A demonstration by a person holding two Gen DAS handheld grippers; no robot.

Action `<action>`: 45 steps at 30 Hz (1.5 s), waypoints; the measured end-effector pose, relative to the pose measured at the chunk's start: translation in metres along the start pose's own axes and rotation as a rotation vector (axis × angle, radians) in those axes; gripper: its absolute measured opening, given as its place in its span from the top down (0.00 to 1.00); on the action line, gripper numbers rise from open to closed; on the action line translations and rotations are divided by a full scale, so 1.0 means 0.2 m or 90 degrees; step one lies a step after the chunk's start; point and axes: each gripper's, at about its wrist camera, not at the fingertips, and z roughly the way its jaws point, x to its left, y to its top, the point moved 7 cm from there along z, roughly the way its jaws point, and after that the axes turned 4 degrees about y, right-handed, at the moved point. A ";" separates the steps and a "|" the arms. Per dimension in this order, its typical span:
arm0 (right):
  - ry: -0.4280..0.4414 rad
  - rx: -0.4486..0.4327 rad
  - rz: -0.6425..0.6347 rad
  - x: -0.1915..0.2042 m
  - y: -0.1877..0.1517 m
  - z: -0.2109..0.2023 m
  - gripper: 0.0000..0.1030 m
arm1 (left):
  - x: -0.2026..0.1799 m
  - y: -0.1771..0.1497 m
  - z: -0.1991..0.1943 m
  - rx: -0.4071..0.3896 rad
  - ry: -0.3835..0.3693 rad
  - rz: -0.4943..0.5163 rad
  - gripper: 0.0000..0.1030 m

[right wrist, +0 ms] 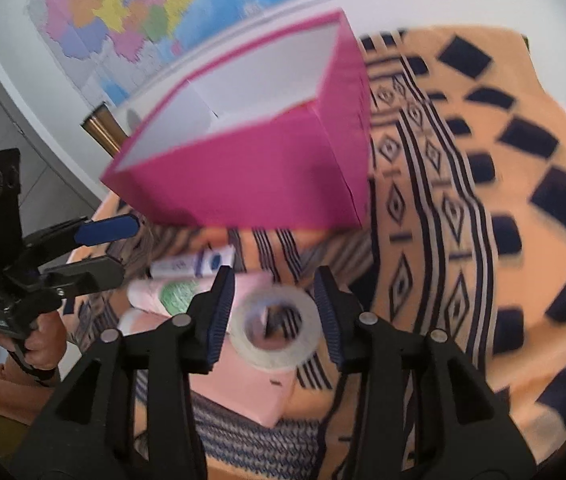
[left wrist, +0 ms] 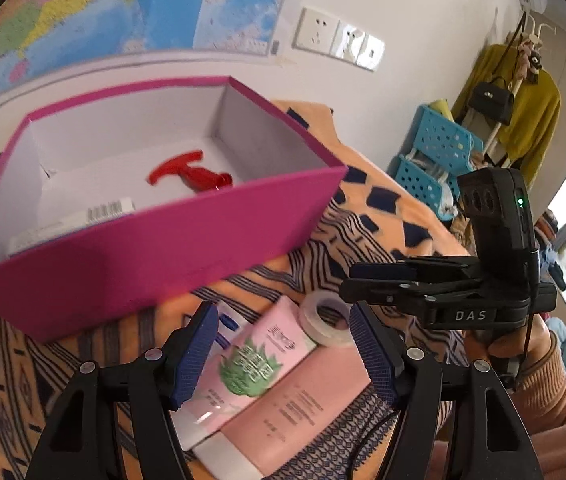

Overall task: Organize rigid objects
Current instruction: 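Move the right gripper to the white tape roll, then grasp the white tape roll by its rim with the right gripper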

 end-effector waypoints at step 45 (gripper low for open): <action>-0.062 0.020 -0.062 0.01 -0.06 0.03 0.83 | -0.19 -0.10 0.19 0.090 -0.088 0.005 0.58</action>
